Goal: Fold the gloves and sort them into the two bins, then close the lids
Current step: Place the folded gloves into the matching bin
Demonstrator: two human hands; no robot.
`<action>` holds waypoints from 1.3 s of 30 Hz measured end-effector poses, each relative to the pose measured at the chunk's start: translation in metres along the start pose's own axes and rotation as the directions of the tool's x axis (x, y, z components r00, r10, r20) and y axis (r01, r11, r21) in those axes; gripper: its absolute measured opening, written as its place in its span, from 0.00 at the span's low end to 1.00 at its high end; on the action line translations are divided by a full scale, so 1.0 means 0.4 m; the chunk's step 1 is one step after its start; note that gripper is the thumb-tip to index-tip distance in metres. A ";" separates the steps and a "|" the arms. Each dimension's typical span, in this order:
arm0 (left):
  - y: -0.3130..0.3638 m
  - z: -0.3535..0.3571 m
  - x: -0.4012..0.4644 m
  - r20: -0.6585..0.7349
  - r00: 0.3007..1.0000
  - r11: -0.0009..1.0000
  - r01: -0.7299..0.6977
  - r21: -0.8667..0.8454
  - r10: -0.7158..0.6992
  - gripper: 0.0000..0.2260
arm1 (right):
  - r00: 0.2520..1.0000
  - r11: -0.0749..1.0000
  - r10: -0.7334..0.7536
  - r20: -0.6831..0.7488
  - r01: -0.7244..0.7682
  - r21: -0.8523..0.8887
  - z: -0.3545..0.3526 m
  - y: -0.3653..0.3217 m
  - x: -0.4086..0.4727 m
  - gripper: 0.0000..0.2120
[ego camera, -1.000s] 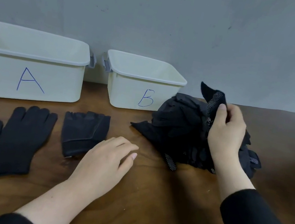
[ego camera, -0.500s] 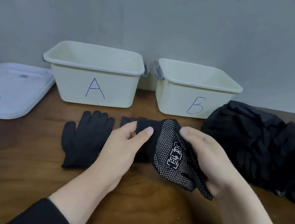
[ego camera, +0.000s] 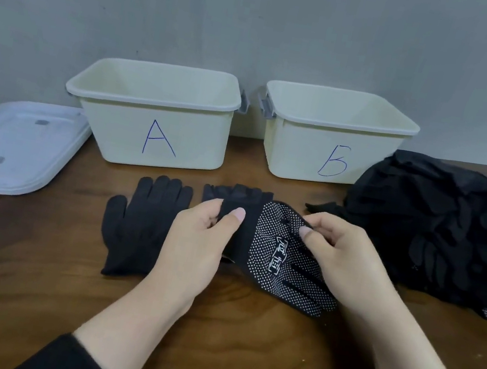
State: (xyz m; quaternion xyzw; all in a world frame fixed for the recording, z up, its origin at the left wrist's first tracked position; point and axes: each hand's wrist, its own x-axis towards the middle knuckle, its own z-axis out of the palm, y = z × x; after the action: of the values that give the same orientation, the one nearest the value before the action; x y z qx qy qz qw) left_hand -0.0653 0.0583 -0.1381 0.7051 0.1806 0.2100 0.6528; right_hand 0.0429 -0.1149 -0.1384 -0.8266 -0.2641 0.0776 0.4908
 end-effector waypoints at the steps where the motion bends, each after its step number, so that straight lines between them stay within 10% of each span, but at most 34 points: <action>1: 0.001 0.001 -0.001 -0.001 1.000 1.000 0.002 -0.005 -0.002 0.09 | 0.999 1.000 0.003 -0.045 -0.003 -0.005 0.000 0.002 0.001 0.09; 10: -0.001 0.000 0.001 0.010 0.997 0.986 0.079 -0.148 -0.079 0.11 | 0.909 0.996 -0.010 -0.417 0.047 0.077 -0.004 -0.011 -0.002 0.07; 19: 0.008 0.017 -0.014 0.472 0.881 0.799 0.300 -0.521 -0.023 0.34 | 0.993 0.992 -0.115 -0.035 0.117 0.051 0.056 -0.088 -0.052 0.12; 27: 0.044 -0.024 -0.009 0.507 0.860 0.738 0.299 -0.605 0.067 0.36 | 0.982 0.994 -0.084 -0.172 0.070 -0.085 0.003 -0.185 -0.036 0.12; 32: 0.050 -0.201 -0.002 0.030 0.965 0.964 -0.258 -0.071 0.261 0.23 | 0.993 0.995 -0.085 -0.079 0.088 0.042 -0.057 -0.325 -0.002 0.10; 39: -0.042 -0.479 0.025 -0.134 0.977 0.832 -0.068 0.551 0.169 0.10 | 0.964 0.996 -0.092 0.250 0.085 0.035 -0.015 -0.461 0.099 0.09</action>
State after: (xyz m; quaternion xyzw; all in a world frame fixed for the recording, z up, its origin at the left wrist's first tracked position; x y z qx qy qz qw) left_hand -0.1585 0.2269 -0.1426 0.8494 0.2459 0.2521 0.3931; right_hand 0.0126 -0.0295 0.0270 -0.7915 -0.3599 0.1629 0.4662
